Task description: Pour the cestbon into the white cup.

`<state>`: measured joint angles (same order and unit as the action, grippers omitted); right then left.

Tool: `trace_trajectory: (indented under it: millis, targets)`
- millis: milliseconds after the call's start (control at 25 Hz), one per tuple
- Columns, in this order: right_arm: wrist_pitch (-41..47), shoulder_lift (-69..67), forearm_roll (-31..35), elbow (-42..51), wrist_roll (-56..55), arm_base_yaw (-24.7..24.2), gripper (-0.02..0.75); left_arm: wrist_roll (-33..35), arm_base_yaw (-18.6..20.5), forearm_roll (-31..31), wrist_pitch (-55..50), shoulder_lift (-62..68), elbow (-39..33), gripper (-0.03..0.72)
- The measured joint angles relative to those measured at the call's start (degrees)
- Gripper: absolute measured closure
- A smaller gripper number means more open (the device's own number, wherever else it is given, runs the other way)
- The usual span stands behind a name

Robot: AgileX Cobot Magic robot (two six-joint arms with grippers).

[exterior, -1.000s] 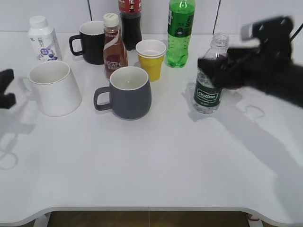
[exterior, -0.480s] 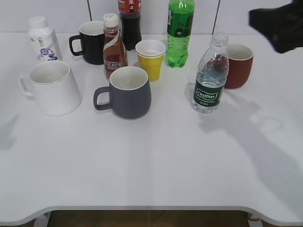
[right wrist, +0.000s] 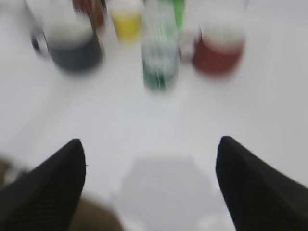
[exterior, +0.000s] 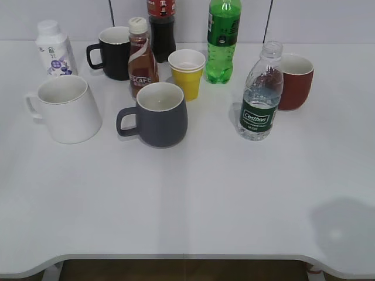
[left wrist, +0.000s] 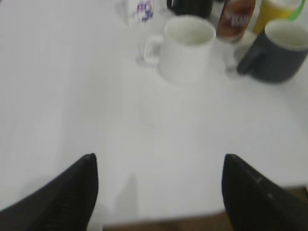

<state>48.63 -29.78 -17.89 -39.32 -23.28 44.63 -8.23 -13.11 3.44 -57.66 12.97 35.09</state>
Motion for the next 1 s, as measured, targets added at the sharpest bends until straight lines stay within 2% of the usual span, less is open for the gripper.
trace_trajectory:
  millis: [160,280,520,720,1000]
  targets:
    - [16.45,10.07,1.86,0.58,1.42,0.13,0.114,0.06,0.0,-0.17,-10.73,-8.57,0.01,0.092]
    - [20.28,17.29,1.98,2.11,2.74,0.13,0.121,1.13,0.0,-0.95,-12.23,-13.08,0.06,0.096]
    - [21.11,28.94,3.01,7.36,4.36,0.13,0.141,4.34,0.0,-7.46,-11.94,-13.37,-2.18,0.096]
    - [20.86,30.28,3.2,7.93,4.84,0.17,0.15,4.55,-0.04,-7.64,-4.88,-13.25,-4.25,0.096]
    - [13.44,30.28,3.58,10.16,5.74,0.17,0.15,4.79,-0.04,-7.81,-3.42,-12.71,-5.07,0.097]
